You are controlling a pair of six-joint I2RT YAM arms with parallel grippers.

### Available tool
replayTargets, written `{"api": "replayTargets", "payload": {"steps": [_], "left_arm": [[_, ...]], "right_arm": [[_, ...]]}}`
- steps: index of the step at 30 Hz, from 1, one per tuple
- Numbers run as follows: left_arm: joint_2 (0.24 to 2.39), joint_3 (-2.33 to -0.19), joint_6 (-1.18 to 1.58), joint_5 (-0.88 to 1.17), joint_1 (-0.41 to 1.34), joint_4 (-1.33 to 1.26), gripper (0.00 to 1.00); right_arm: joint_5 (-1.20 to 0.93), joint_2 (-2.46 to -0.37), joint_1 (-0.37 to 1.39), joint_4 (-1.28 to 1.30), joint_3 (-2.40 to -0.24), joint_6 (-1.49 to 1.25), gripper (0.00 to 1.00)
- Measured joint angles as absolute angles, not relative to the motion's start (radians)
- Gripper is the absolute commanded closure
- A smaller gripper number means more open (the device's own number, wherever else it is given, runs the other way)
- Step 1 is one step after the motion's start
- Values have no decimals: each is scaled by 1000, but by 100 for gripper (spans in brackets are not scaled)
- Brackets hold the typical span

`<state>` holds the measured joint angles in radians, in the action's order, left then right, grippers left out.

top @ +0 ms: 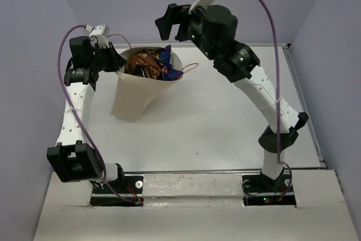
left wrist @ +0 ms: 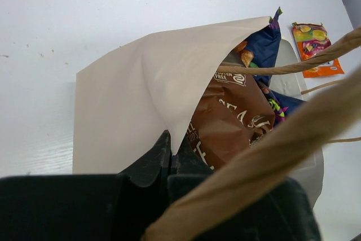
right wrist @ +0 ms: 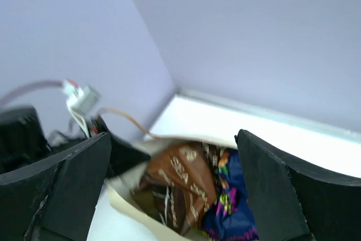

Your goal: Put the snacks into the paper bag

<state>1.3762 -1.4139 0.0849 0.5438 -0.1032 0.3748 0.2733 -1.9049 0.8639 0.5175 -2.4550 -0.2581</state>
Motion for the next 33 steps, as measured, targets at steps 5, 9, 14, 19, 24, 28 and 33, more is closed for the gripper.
{"api": "replayTargets", "payload": {"steps": [5, 9, 14, 19, 24, 28, 33], "left_arm": [[1369, -1388, 106, 538, -107, 339, 100], [1369, -1368, 158, 552, -131, 303, 100], [1369, -1346, 232, 587, -155, 261, 100], [1370, -1335, 347, 625, -157, 213, 100], [1374, -1333, 447, 643, -150, 194, 100], [1374, -1301, 483, 661, -144, 168, 100], [1381, -1284, 484, 646, -146, 167, 100]], "right_arm": [[361, -1774, 815, 414, -2403, -254, 1], [417, -1659, 553, 419, -2162, -319, 1], [438, -1666, 257, 514, -1813, -412, 2], [297, -1711, 88, 575, -1547, -551, 2], [216, -1716, 10, 516, -1402, -679, 5], [189, -1716, -32, 410, -1260, -781, 6], [164, -1798, -75, 290, -1224, -870, 8]]}}
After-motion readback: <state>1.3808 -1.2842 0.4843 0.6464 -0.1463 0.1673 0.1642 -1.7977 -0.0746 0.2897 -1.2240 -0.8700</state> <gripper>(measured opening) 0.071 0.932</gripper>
